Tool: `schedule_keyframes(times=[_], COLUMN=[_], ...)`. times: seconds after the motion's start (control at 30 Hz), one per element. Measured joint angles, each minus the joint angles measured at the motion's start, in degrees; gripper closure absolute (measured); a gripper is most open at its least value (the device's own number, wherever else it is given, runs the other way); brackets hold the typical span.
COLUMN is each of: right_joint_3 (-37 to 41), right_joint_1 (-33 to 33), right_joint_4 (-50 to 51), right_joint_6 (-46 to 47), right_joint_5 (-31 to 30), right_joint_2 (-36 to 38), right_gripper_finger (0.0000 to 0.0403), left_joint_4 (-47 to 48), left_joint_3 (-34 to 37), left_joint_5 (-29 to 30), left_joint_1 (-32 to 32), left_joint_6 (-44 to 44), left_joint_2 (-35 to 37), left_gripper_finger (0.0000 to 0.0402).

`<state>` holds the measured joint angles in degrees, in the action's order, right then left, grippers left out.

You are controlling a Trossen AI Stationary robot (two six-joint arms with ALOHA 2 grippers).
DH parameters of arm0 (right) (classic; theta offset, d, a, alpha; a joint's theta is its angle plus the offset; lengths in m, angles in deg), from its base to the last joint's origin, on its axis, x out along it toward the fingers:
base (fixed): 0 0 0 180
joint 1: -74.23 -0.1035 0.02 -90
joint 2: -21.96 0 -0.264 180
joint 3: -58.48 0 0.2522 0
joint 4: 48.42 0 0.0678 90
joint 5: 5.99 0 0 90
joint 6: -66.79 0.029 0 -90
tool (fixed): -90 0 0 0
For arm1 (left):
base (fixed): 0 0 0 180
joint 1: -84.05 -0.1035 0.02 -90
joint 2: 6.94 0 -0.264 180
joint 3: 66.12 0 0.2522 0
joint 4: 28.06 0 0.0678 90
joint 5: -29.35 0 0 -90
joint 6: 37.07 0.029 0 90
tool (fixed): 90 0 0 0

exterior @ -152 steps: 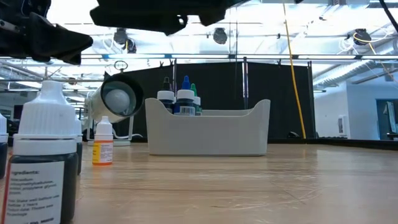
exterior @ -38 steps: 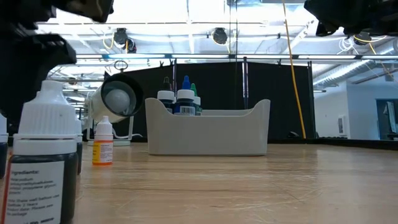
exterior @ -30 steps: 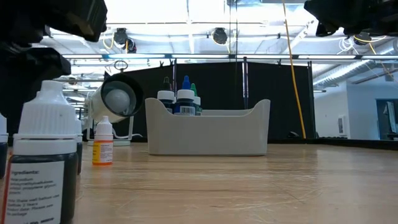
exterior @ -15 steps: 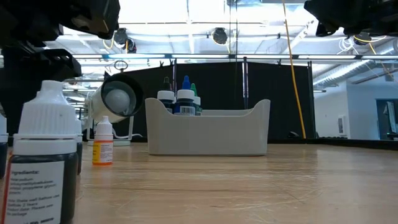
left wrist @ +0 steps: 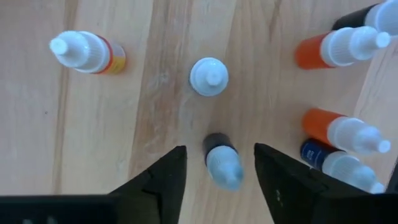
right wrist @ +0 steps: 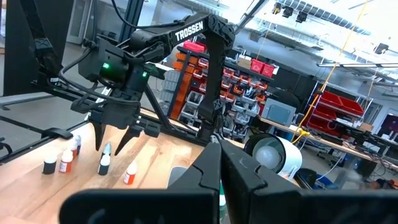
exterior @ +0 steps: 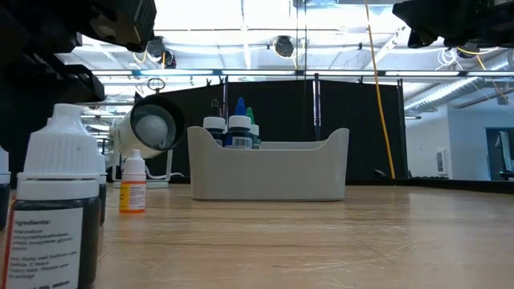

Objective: Pick & Place food coloring
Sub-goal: Put the small black food coloring bottle into the gray bin

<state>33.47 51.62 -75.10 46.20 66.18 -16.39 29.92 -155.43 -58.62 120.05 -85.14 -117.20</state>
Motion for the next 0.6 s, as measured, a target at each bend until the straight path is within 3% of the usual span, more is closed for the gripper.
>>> schedule_keyframes(times=[0.6], right_joint_3=[0.00], right_joint_1=[0.00], right_joint_4=[0.41], right_joint_6=[0.11], right_joint_5=[0.00], right_joint_2=[-0.02], right_gripper_finger=[0.0403], left_joint_4=[-1.28], left_joint_3=[0.00], left_joint_5=[-1.87], left_joint_1=[0.82], left_joint_6=[0.35], left_joint_2=[0.00], left_gripper_finger=[0.0227])
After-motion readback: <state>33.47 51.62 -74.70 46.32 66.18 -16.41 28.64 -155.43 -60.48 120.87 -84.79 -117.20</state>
